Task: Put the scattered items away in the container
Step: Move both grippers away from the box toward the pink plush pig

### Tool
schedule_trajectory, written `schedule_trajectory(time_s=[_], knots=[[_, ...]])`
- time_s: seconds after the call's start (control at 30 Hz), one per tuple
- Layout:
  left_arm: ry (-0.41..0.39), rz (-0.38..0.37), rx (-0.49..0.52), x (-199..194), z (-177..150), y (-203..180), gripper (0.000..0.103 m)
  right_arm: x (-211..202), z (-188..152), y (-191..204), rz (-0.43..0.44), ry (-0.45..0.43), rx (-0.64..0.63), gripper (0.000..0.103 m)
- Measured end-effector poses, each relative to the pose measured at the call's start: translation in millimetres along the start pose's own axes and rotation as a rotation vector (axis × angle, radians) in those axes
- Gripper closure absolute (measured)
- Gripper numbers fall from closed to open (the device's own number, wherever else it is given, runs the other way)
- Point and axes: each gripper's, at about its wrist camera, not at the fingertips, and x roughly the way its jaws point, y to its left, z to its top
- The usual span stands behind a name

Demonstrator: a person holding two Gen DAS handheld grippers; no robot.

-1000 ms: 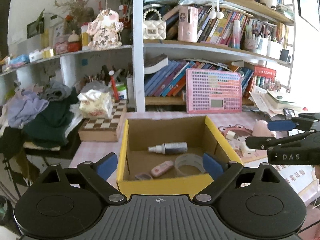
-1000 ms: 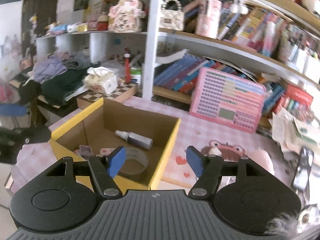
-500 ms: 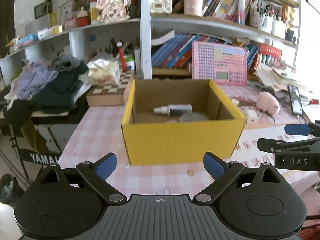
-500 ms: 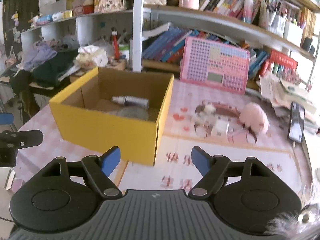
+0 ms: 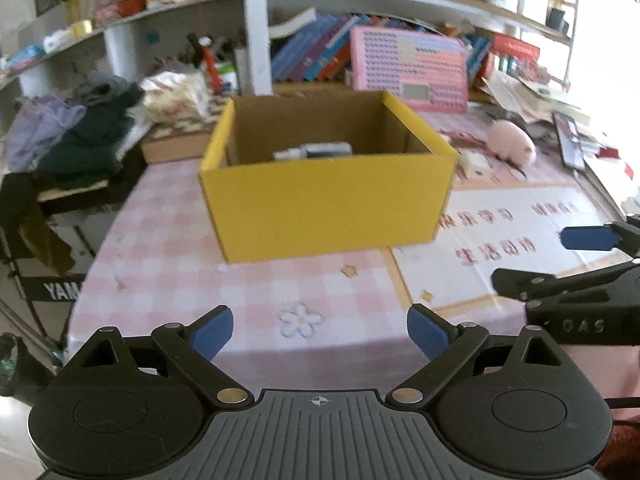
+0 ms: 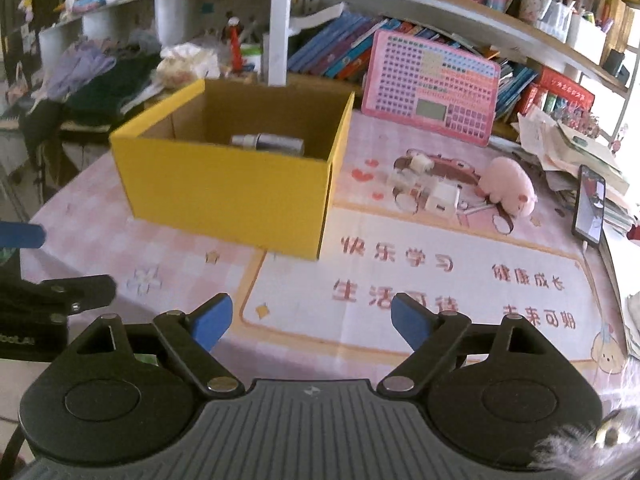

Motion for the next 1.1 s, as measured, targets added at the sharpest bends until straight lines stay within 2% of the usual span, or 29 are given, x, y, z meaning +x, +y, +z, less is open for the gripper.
schedule_trajectory(time_s=[0.27, 0.6, 0.87, 1.1], knots=[[0.041, -0.029, 0.011, 7.4, -4.1, -12.4, 0.007, -0.7, -8.8, -7.1, -0.017, 0.031, 0.0, 0.014], [0.079, -0.03, -0.01, 19.4, -2.8, -25.9, 0.007, 6.6, -10.4, -22.0, -0.005, 0.058, -0.008, 0.013], [0.106, -0.051, 0.006, 35.6, 6.2, -50.4, 0.007, 15.5, -9.7, -46.0, -0.009, 0.085, -0.001, 0.012], [0.139, -0.093, 0.039, 57.3, 18.8, -82.8, 0.007, 28.4, -12.5, -82.8, -0.027, 0.122, 0.036, 0.012]])
